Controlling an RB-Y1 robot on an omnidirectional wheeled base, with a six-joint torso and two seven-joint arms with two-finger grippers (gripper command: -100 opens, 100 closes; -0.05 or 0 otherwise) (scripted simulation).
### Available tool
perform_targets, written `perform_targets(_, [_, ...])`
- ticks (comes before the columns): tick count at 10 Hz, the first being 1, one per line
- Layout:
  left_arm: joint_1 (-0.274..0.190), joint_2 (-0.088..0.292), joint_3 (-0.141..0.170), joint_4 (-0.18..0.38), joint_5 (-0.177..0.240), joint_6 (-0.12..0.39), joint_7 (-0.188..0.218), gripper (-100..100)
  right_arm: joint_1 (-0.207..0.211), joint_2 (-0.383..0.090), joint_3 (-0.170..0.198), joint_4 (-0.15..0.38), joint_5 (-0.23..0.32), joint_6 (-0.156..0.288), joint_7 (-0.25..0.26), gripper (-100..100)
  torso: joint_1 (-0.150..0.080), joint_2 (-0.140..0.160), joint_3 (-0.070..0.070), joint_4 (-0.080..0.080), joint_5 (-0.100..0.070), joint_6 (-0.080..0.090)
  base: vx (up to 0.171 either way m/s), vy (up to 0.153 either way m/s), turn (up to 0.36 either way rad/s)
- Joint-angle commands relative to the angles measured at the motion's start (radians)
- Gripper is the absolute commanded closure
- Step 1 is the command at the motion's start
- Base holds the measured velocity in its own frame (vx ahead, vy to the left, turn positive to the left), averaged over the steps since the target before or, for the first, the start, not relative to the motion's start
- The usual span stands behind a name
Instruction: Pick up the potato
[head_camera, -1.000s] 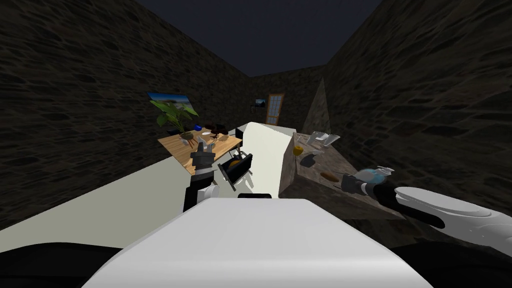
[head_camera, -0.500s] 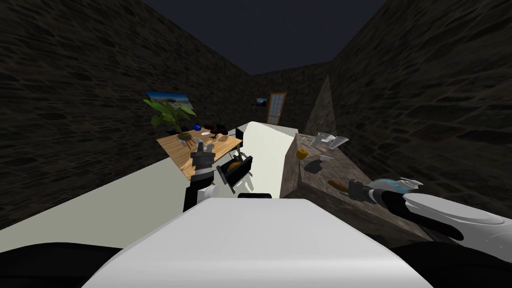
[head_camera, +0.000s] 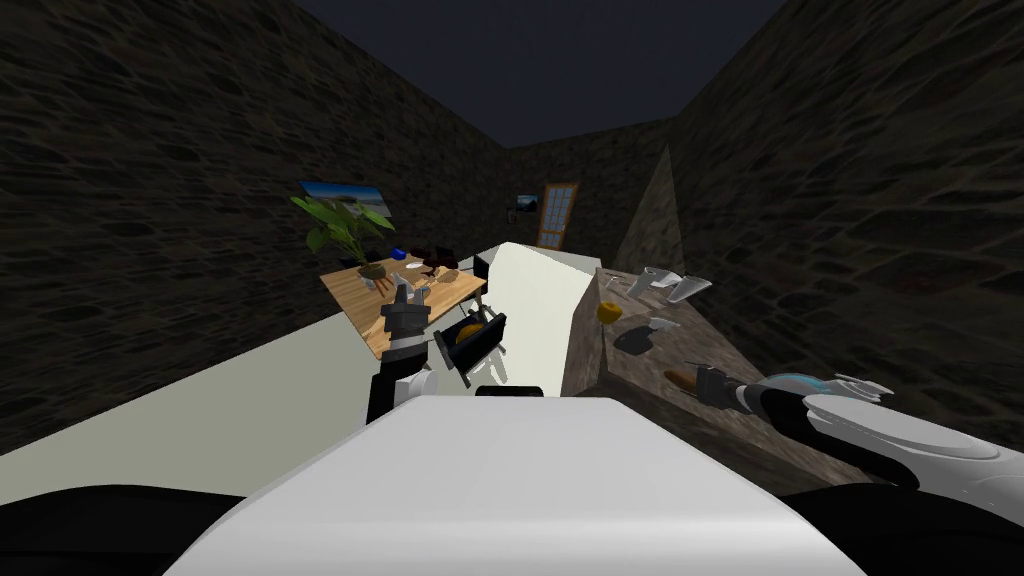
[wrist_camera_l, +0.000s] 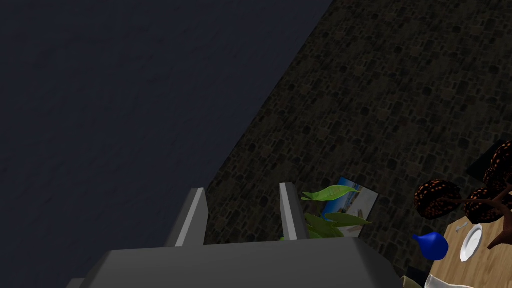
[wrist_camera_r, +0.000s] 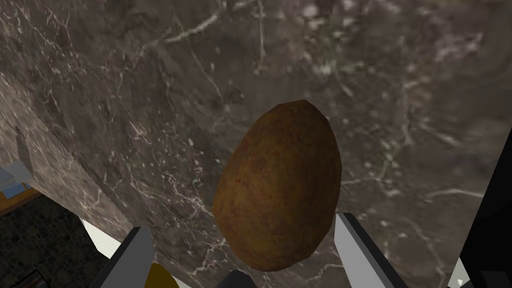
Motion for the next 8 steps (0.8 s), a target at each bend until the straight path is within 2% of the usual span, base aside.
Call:
perform_targets(1, [0.0, 0.0, 0.0, 0.0, 0.0, 0.0, 0.0, 0, 0.0, 0.0, 0.0, 0.0, 0.0, 0.0, 0.0, 100, 0.0, 0.0, 0.0, 0.0, 0.0, 0.0, 0.002, -0.001, -0.014])
perform_targets(5, [0.0, 0.0, 0.0, 0.0, 0.0, 0.0, 0.0, 0, 0.0, 0.0, 0.0, 0.0, 0.0, 0.0, 0.0, 100, 0.002, 0.002, 0.001, 0.001, 0.0, 0.0, 0.0, 0.0, 0.0])
perform_targets(6, [0.0, 0.0, 0.0, 0.0, 0.0, 0.0, 0.0, 0, 0.0, 0.0, 0.0, 0.0, 0.0, 0.0, 0.0, 0, 0.002, 0.002, 0.001, 0.001, 0.001, 0.0, 0.0, 0.0, 0.0])
perform_targets(7, [0.0, 0.0, 0.0, 0.0, 0.0, 0.0, 0.0, 0, 0.017, -0.028, -0.018, -0.014, -0.009, -0.008, -0.01, 100, 0.002, 0.002, 0.001, 0.001, 0.001, 0.0, -0.029, 0.02, -0.149])
perform_targets(8, [0.0, 0.0, 0.0, 0.0, 0.0, 0.0, 0.0, 0, 0.022, -0.044, -0.025, -0.018, -0.013, -0.016, -0.016, 100, 0.003, 0.004, 0.003, 0.001, 0.001, 0.002, -0.046, 0.042, -0.132])
